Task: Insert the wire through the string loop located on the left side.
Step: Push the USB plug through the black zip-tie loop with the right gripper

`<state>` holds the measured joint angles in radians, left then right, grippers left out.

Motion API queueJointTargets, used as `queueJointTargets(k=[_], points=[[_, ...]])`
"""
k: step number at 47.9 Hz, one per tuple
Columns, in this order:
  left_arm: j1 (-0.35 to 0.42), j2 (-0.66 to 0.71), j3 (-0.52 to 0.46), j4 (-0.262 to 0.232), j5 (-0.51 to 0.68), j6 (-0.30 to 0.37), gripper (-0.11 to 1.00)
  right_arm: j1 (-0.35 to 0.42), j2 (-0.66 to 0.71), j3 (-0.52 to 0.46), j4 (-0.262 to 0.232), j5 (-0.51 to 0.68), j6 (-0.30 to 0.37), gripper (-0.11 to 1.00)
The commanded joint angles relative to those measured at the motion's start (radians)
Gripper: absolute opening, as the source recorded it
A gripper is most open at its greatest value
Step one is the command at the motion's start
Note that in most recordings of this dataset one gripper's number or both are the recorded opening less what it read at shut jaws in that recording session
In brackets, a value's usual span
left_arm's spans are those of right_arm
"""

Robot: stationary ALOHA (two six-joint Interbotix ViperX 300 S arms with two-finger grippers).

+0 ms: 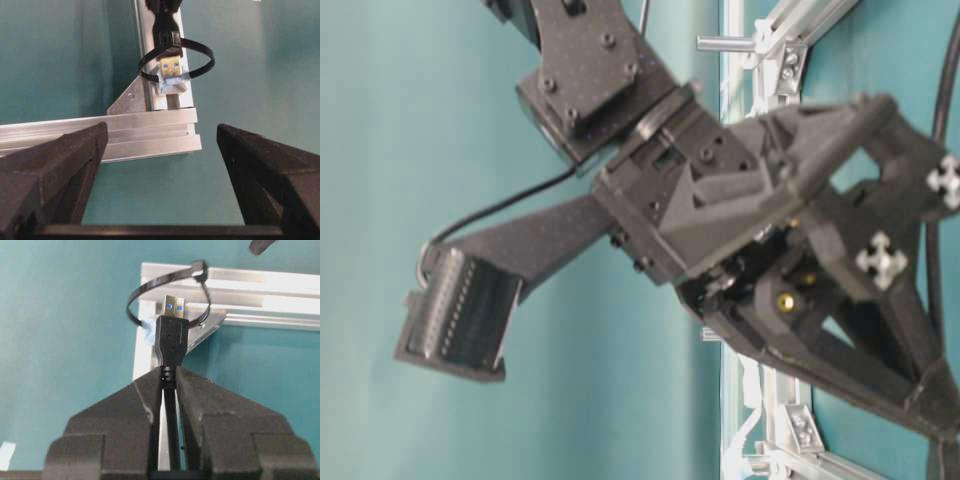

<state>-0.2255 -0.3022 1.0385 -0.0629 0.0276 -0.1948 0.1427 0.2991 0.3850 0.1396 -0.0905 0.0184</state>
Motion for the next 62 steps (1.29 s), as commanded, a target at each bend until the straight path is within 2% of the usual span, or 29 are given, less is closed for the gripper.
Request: queueJointTargets(k=[1, 34, 62], points=[[-0.005, -0.006, -0.018, 0.000, -0.003, -0.006, 0.90, -0.003, -0.014, -0.037, -0.005, -0.005, -0.002, 0.12], [-0.006, -0.005, -0.014, 0.000, -0.003, -0.006, 0.90, -0.005, 0.049, -0.124, -0.005, -0.005, -0.002, 0.12], [-0.006, -0.006, -0.011, 0.000, -0.003, -0.006, 0.90, -0.005, 0.055, -0.130, -0.005, -0.005, 0.000, 0.12]])
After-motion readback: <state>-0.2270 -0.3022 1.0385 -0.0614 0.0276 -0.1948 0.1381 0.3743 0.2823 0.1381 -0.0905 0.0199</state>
